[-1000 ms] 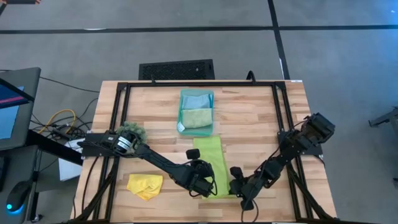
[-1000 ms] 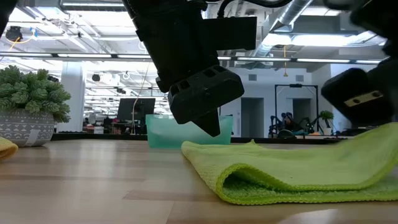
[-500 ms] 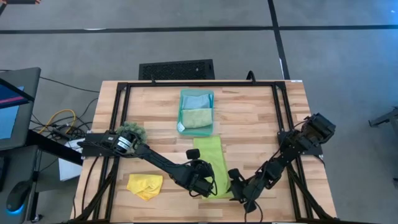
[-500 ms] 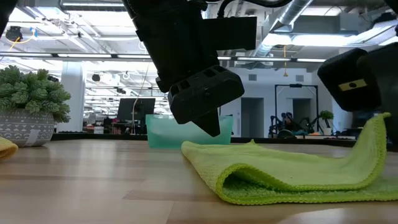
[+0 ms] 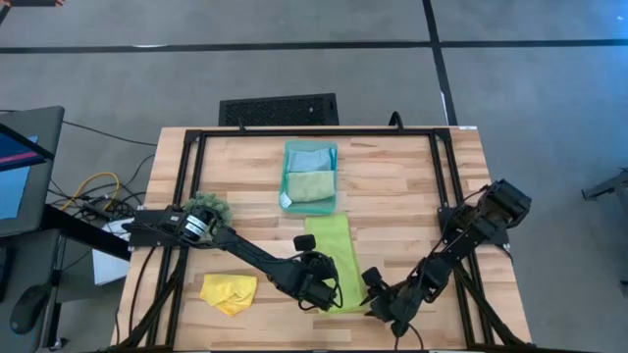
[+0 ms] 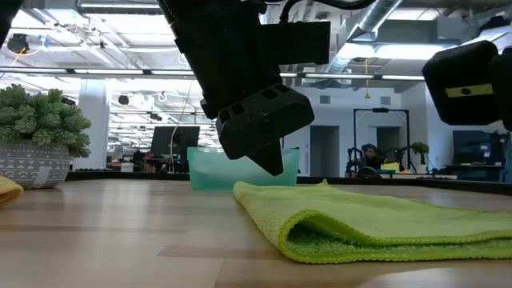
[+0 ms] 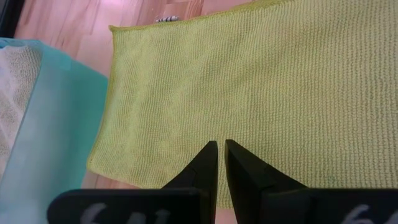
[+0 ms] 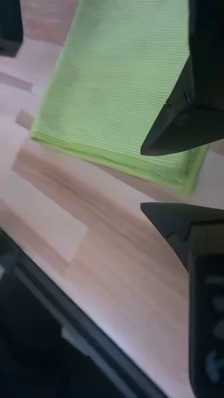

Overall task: Fold microfiber towels
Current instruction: Fold the light green microfiber cloth

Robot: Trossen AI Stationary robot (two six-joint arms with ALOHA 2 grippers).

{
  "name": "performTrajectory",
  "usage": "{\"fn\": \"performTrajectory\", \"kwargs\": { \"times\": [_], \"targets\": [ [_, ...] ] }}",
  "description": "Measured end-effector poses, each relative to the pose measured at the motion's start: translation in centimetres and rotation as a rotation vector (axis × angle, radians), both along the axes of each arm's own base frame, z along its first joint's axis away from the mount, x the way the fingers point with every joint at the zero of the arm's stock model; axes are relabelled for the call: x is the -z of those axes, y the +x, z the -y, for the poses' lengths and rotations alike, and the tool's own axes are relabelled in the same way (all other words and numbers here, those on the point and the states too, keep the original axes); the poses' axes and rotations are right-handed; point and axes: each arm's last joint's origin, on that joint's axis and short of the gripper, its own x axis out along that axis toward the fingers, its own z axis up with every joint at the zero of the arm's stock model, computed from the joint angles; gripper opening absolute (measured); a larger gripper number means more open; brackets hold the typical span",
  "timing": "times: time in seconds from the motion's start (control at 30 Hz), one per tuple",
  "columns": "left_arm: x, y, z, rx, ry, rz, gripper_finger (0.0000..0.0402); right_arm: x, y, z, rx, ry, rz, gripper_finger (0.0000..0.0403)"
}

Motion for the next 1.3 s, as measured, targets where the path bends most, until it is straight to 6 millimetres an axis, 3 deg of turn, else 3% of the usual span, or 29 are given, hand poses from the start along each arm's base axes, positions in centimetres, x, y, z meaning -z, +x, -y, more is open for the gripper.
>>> {"fn": "performTrajectory", "kwargs": {
  "times": [0.17,0.47,0.83,1.3],
  "targets": [
    [0.0,0.0,0.0,0.000,0.000,0.000,0.0022,0.2,-0.3,-0.3,-0.067,-0.081,0.030,0.0159],
    [0.0,0.0,0.0,0.000,0.000,0.000,0.0022,2.8,-0.1,-0.7,-0.126,-0.254,0.073,0.0155],
    [0.0,0.0,0.0,0.000,-0.001,0.001,0.0022,1.8,-0.4,-0.7,-0.113,-0.346,0.091,0.0109],
    [0.0,0.0,0.0,0.000,-0.001,0.001,0.0022,1.7,-0.5,-0.9,-0.095,-0.307,0.094,0.0098]
  ]
}}
